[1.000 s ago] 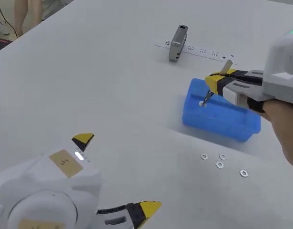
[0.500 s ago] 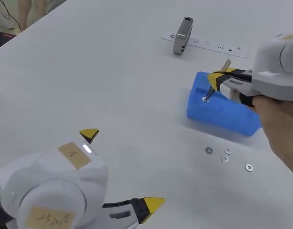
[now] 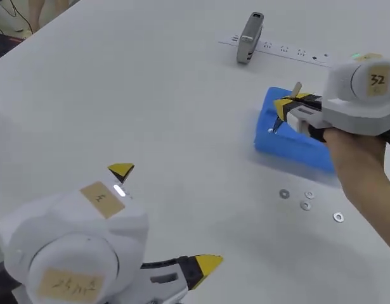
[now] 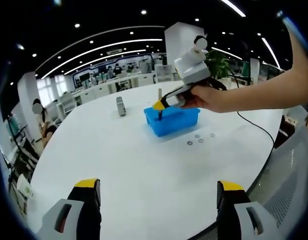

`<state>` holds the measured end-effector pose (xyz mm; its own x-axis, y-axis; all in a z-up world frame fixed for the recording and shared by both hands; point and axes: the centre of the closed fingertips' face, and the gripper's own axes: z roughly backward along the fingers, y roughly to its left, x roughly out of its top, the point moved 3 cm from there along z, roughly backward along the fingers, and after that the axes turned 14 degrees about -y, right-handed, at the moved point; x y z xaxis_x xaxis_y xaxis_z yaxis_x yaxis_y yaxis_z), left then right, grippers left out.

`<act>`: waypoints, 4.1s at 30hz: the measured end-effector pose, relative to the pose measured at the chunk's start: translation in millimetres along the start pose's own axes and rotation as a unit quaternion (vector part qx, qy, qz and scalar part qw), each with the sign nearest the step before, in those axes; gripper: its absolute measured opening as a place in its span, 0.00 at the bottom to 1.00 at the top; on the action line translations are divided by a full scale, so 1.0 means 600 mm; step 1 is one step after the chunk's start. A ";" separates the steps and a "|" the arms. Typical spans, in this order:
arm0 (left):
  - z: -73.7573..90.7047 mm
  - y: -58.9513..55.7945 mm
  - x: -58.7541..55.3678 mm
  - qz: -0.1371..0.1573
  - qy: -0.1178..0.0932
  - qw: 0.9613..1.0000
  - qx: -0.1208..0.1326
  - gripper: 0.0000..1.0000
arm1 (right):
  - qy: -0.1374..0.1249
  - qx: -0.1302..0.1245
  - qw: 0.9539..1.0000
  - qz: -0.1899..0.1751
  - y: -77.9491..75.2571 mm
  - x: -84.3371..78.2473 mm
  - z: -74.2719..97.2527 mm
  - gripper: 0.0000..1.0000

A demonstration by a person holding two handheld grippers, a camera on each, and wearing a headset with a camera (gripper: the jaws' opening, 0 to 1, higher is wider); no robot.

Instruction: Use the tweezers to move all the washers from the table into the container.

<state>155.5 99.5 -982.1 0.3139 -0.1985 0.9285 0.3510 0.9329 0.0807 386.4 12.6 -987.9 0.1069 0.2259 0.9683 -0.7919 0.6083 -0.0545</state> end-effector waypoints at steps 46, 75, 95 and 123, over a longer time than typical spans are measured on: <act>0.002 0.002 0.003 -0.004 0.001 1.000 0.005 0.99 | -0.052 0.079 0.995 -0.022 0.076 0.073 0.145 0.02; 0.000 0.004 -0.003 -0.014 0.008 1.000 0.008 0.99 | 0.027 0.073 0.997 -0.016 0.080 -0.040 0.159 0.03; 0.000 0.004 -0.006 -0.021 0.015 1.000 0.007 0.99 | 0.051 0.076 0.996 -0.010 0.077 -0.055 0.159 0.02; 0.002 0.007 -0.004 -0.036 0.008 0.999 0.015 0.99 | 0.023 0.078 0.997 0.015 0.069 0.032 0.155 0.00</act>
<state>155.4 103.9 -983.4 0.3038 -0.2693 0.9139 0.3463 0.9248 0.1574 299.7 -28.4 -949.0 0.1059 0.2790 0.9545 -0.8784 0.4760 -0.0417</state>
